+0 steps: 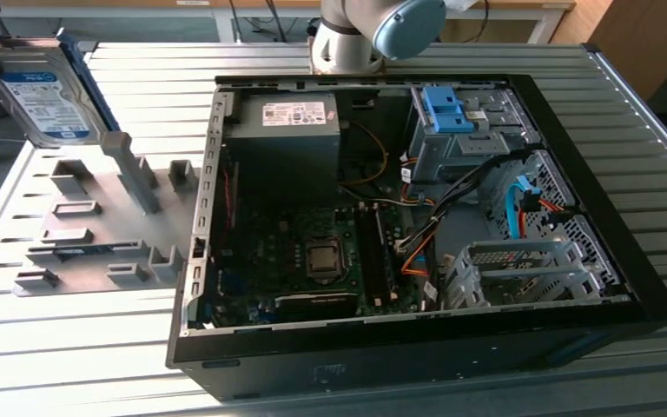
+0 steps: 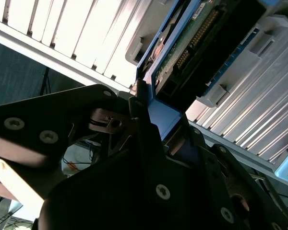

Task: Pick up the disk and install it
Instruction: 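Pick up the disk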

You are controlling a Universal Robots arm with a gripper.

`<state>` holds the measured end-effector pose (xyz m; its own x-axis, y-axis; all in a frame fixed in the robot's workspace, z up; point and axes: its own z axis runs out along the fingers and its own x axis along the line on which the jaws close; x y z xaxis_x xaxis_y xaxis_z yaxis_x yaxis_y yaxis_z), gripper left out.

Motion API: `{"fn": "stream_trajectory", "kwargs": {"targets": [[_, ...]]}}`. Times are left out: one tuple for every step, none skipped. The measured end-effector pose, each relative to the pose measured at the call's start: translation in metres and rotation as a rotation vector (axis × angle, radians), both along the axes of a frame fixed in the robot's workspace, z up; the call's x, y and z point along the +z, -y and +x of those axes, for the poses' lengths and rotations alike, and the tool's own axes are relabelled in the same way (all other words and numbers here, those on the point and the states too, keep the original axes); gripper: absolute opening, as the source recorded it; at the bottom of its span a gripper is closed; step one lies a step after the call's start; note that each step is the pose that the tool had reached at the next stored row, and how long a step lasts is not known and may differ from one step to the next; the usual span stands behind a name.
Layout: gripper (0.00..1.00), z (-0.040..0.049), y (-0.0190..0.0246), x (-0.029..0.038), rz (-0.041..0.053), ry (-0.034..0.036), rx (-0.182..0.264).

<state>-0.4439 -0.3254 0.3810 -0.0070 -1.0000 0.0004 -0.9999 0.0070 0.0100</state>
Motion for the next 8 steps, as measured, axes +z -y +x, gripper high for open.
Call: {"fn": "stream_trajectory", "kwargs": {"targets": [[0.37, 0.0, 0.0, 0.0008, 0.0, 0.0001, 0.0], [0.37, 0.0, 0.0, 0.0017, 0.0, 0.0002, 0.0], [0.37, 0.0, 0.0, 0.0027, 0.0, 0.0001, 0.0], [0.37, 0.0, 0.0, 0.0037, 0.0, 0.0, 0.0], [0.37, 0.0, 0.0, 0.0046, 0.0, 0.0002, 0.0], [0.37, 0.0, 0.0, 0.0055, 0.0, 0.0002, 0.0], [0.37, 0.0, 0.0, 0.0065, 0.0, 0.0001, 0.0], [0.37, 0.0, 0.0, 0.0074, 0.0, 0.0002, 0.0]]}}
